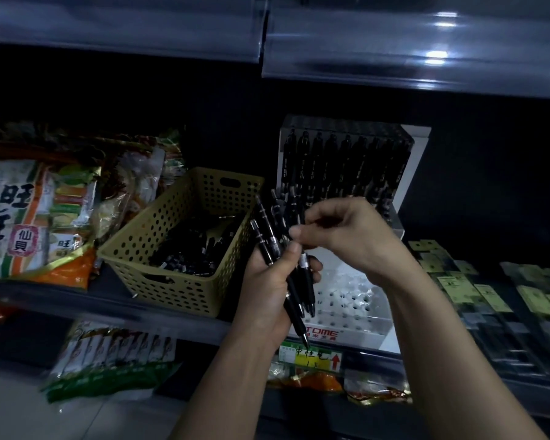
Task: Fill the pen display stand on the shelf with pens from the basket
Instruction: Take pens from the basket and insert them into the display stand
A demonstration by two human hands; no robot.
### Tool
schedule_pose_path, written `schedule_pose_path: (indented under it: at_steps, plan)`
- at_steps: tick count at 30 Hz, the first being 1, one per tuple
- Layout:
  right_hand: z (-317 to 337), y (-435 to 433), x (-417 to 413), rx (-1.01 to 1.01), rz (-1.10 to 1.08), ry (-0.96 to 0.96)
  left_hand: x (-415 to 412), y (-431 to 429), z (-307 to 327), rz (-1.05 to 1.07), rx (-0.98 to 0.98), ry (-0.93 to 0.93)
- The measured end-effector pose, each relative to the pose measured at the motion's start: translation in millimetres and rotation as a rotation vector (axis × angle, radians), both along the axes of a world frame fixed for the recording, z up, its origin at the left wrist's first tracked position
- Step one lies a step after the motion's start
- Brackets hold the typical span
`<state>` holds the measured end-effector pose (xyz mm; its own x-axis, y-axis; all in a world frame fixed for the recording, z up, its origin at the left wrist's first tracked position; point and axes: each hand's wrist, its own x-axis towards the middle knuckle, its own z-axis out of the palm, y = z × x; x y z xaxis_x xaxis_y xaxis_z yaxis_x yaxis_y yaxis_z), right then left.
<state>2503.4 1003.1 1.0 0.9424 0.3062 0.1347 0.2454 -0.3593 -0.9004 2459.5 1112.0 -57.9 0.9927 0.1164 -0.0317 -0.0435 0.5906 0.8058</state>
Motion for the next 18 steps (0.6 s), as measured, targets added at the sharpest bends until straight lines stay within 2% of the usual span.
schedule_pose_path:
  at_steps: [4,6,10,13,15,18]
  plan:
    - [0.8,-6.1,4.4,0.249,-0.098,0.030,-1.6,-1.3,-1.7,-0.085,0.105,0.037]
    - [0.1,-10.6,6.8,0.235,-0.071,0.056,-2.0,-1.2,-2.3,-0.115,0.114,0.050]
    - [-3.3,-18.1,8.2,0.205,0.161,0.151,-0.9,0.2,-1.6,-0.107,0.139,0.039]
    - [-3.9,-24.4,9.8,0.194,0.194,0.140,-1.7,-1.8,-0.6,-0.098,0.140,0.035]
    - [-2.2,-26.5,9.4,0.211,0.144,0.112,-1.9,-3.3,0.2,-0.094,0.116,0.045]
    - [1.8,-30.6,11.1,0.377,-0.062,0.040,-0.6,-3.3,0.1,-0.093,0.094,0.088]
